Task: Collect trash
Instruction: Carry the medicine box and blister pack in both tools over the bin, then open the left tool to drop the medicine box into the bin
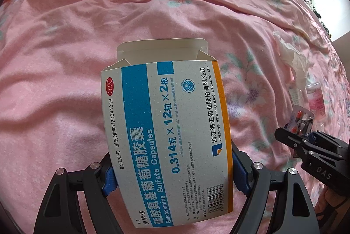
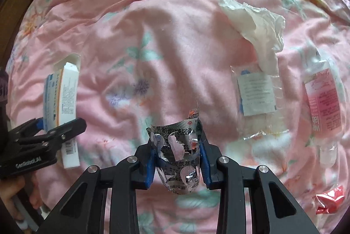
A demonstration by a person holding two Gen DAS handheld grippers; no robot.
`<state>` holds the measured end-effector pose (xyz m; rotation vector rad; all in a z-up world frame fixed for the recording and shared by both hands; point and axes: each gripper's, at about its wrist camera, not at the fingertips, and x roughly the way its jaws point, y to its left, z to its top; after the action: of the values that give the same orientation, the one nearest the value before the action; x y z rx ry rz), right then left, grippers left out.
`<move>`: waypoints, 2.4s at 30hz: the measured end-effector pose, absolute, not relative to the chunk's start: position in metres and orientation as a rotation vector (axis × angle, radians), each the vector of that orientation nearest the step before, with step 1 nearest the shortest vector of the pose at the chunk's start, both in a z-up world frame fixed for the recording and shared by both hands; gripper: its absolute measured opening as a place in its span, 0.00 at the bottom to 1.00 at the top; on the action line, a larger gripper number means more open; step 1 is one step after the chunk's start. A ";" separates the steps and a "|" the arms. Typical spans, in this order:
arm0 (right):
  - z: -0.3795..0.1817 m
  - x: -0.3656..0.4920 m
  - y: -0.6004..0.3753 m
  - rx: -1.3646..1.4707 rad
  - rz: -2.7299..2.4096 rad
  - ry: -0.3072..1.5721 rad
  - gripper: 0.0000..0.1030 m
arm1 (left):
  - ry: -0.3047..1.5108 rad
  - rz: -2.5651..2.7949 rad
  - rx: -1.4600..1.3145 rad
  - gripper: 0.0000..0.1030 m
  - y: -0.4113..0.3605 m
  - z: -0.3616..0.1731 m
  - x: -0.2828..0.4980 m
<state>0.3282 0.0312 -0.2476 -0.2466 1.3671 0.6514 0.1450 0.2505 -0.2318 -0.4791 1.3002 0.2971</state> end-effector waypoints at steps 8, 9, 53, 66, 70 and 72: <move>-0.220 0.301 0.007 -0.145 0.755 1.349 0.33 | 1.288 0.290 -0.461 0.80 0.246 -0.227 0.142; -0.214 0.296 0.006 -0.141 0.771 1.344 0.33 | 1.283 0.293 -0.467 0.80 0.246 -0.225 0.140; -0.201 -0.201 0.132 -1.089 1.681 1.253 0.37 | 1.157 1.133 -1.194 0.80 0.177 -0.291 -0.444; -0.238 -0.198 0.136 -1.135 1.607 1.349 0.37 | 1.300 1.049 -1.277 0.81 0.179 -0.378 -0.429; -0.243 -0.196 0.132 -1.129 1.591 1.368 0.37 | 1.371 1.073 -1.304 0.85 0.184 -0.394 -0.427; -0.246 -0.196 0.132 -1.123 1.585 1.380 0.38 | 1.371 1.097 -1.301 0.91 0.187 -0.396 -0.431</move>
<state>-0.1960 0.1316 -0.2464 -1.1232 1.3797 1.5852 -0.4313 0.1872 -0.3963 -1.3010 1.3711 1.0965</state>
